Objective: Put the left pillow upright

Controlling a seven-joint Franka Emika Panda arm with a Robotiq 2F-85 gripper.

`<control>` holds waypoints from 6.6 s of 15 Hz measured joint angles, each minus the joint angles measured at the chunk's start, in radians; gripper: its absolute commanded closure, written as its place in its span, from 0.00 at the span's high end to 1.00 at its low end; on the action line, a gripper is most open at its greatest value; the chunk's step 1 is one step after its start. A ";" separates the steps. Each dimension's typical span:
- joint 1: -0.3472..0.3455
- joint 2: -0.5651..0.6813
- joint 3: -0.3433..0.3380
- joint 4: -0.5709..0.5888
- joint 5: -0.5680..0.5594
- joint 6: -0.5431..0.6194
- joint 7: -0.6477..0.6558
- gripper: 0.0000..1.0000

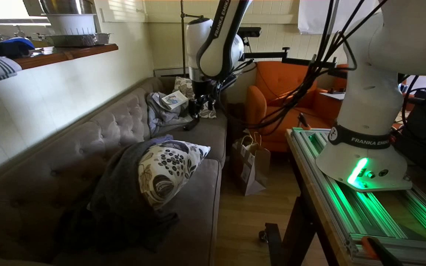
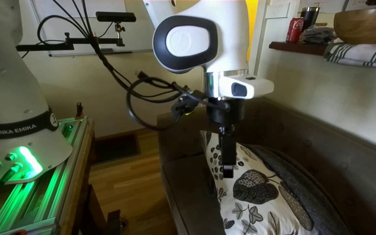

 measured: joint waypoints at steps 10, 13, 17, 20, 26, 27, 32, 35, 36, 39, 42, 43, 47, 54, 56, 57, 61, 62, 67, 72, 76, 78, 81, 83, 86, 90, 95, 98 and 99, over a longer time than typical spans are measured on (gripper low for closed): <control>-0.362 -0.023 0.496 -0.167 0.461 0.152 -0.362 1.00; -0.362 -0.023 0.492 -0.166 0.461 0.152 -0.362 1.00; -0.507 0.000 0.721 -0.107 0.608 0.195 -0.518 1.00; -0.668 0.102 0.942 0.002 0.704 0.247 -0.670 1.00; -0.841 0.351 1.031 0.127 0.694 0.325 -0.881 1.00; -0.857 0.377 1.031 0.140 0.693 0.337 -0.907 1.00; -0.907 0.464 1.041 0.190 0.637 0.402 -0.957 1.00; -0.922 0.502 1.027 0.195 0.404 0.448 -0.805 1.00; -0.919 0.513 1.016 0.197 0.338 0.462 -0.757 1.00; -0.900 0.536 0.977 0.212 0.182 0.479 -0.633 0.91; -0.875 0.543 0.944 0.226 0.103 0.481 -0.556 0.70; -0.867 0.545 0.937 0.231 0.087 0.481 -0.538 0.60; -0.849 0.547 0.923 0.240 0.052 0.481 -0.495 0.38; -0.847 0.547 0.922 0.241 0.039 0.481 -0.475 0.01; -0.847 0.547 0.920 0.241 0.035 0.481 -0.471 0.00; -0.847 0.548 0.919 0.241 0.034 0.481 -0.468 0.02; -0.846 0.550 0.917 0.241 0.031 0.481 -0.457 0.02; -0.846 0.550 0.917 0.241 0.031 0.481 -0.453 0.02; -0.837 0.470 0.926 0.271 0.026 0.439 -0.451 0.02; -0.745 0.376 0.918 0.448 0.025 0.283 -0.461 0.02; -0.643 0.433 0.885 0.634 0.026 0.204 -0.507 0.01; -0.601 0.476 0.862 0.701 0.035 0.168 -0.521 0.03; -0.598 0.486 0.855 0.691 0.037 0.169 -0.521 0.03; -0.599 0.485 0.855 0.691 0.037 0.169 -0.521 0.03; -0.598 0.486 0.853 0.690 0.039 0.168 -0.521 0.02; -0.576 0.527 0.839 0.759 0.032 0.149 -0.582 0.02; -0.493 0.617 0.787 1.008 0.016 -0.034 -0.747 0.02; -0.444 0.685 0.755 1.141 0.011 -0.105 -0.841 0.02; -0.427 0.711 0.741 1.183 0.011 -0.106 -0.859 0.02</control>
